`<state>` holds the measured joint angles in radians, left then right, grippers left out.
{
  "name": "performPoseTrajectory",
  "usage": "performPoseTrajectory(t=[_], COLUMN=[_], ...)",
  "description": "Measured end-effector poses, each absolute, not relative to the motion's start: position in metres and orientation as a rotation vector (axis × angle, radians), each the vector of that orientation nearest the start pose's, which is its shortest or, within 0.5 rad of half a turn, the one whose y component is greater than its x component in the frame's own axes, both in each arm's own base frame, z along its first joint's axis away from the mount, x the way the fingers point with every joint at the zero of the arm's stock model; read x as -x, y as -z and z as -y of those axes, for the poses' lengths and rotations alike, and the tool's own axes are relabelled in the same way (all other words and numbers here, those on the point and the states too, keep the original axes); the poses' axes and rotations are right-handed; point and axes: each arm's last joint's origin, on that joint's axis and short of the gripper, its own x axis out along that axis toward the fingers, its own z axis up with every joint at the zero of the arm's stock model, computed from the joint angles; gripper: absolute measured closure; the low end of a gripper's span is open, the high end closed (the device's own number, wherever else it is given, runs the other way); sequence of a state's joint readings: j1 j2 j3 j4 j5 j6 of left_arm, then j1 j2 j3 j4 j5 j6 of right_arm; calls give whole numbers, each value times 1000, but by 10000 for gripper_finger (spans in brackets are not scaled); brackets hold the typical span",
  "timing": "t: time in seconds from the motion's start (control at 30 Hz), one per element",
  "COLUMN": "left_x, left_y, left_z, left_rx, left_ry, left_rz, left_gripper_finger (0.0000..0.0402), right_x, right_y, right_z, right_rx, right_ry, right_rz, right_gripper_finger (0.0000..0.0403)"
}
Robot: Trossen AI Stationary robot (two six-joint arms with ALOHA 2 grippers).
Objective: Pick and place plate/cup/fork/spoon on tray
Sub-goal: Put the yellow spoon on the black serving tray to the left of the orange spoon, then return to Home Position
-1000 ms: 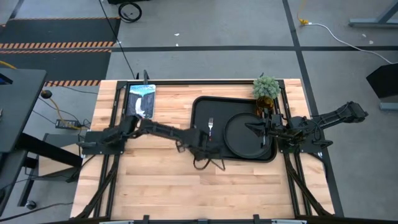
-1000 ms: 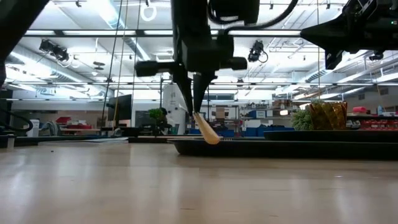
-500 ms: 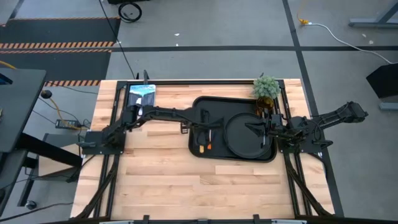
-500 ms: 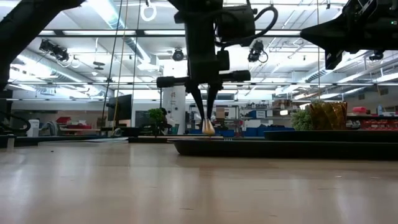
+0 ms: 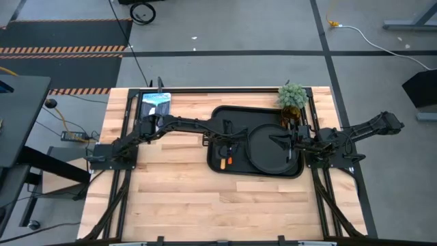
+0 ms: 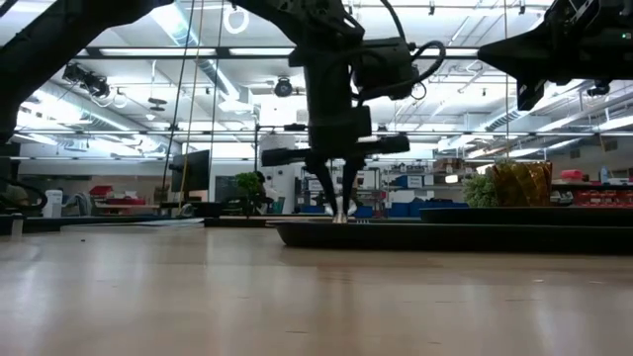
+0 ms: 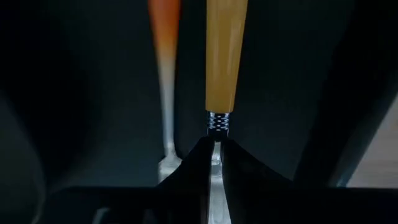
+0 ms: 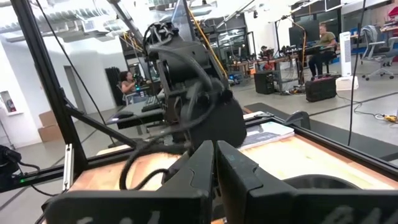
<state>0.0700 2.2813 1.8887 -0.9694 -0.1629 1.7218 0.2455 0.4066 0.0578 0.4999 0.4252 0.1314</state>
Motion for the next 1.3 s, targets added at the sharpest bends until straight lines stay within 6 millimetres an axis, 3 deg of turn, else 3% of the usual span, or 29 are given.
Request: performPoseTrajectory(t=[0.27,0.57,0.77,0.93,1.13,1.3], left_x=[-460,-460,-458,-448,-430,-407], left_y=[-166,-166,-172,-205,-269,-309], left_z=[-40,-40,-39,-24,11,26], left_rx=[-1455,-1416,-1327,-1261,-1156,-832], left_ry=[1014,967,841,682,466,410], left_rz=[-1182,-1223,-1283,-1316,-1168,-1066], left_gripper_finger=[356,296,269,279,316,352], right_x=[-121,-121,-121,-121,-121,-121], right_y=[-195,-195,-195,-195,-195,-195], right_z=[-18,-18,-18,-18,-18,-18], right_rx=[-180,-181,-181,-180,-180,-180], right_ry=[170,170,170,170,170,170], right_rz=[155,155,155,155,155,155], right_gripper_finger=[376,376,376,376,376,376])
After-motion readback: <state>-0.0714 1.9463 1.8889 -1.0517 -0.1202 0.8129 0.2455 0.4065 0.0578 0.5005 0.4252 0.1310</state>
